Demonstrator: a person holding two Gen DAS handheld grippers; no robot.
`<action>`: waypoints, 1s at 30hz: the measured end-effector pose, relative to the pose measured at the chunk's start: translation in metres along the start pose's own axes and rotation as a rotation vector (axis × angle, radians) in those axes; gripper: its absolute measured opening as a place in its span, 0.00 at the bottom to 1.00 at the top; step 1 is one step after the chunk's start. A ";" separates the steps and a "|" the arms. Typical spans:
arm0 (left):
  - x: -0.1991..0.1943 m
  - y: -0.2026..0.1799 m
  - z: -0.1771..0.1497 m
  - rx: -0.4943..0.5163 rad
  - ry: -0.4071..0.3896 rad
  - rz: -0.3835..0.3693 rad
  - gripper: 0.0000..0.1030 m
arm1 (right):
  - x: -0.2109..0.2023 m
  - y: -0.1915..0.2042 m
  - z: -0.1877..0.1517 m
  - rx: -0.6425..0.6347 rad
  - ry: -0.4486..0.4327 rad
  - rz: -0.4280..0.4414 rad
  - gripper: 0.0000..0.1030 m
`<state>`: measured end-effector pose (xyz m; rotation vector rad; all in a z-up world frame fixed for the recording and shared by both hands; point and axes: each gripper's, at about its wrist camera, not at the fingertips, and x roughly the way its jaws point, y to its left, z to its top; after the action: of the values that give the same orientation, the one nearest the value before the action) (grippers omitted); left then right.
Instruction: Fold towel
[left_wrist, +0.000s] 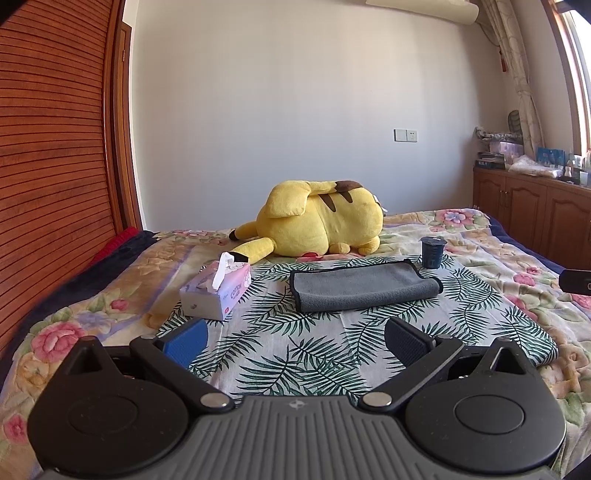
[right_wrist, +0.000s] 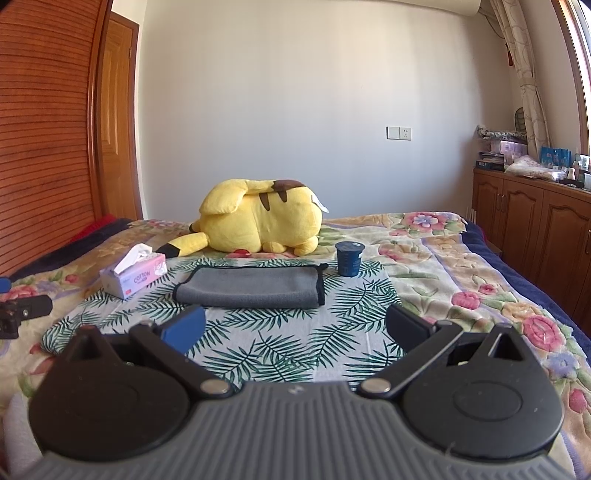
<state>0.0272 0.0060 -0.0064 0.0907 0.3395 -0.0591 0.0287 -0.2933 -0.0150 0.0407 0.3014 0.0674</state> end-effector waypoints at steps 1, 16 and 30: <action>0.000 0.000 -0.001 0.000 0.001 0.000 0.84 | 0.000 0.000 0.000 0.000 0.000 0.000 1.00; 0.000 0.000 -0.002 0.002 0.000 0.000 0.84 | 0.000 0.000 0.000 0.001 0.000 0.000 1.00; 0.000 -0.001 -0.002 0.003 0.000 0.000 0.84 | 0.000 0.001 0.000 0.001 0.000 0.000 1.00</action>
<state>0.0267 0.0054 -0.0081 0.0936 0.3393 -0.0600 0.0290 -0.2927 -0.0147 0.0414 0.3010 0.0672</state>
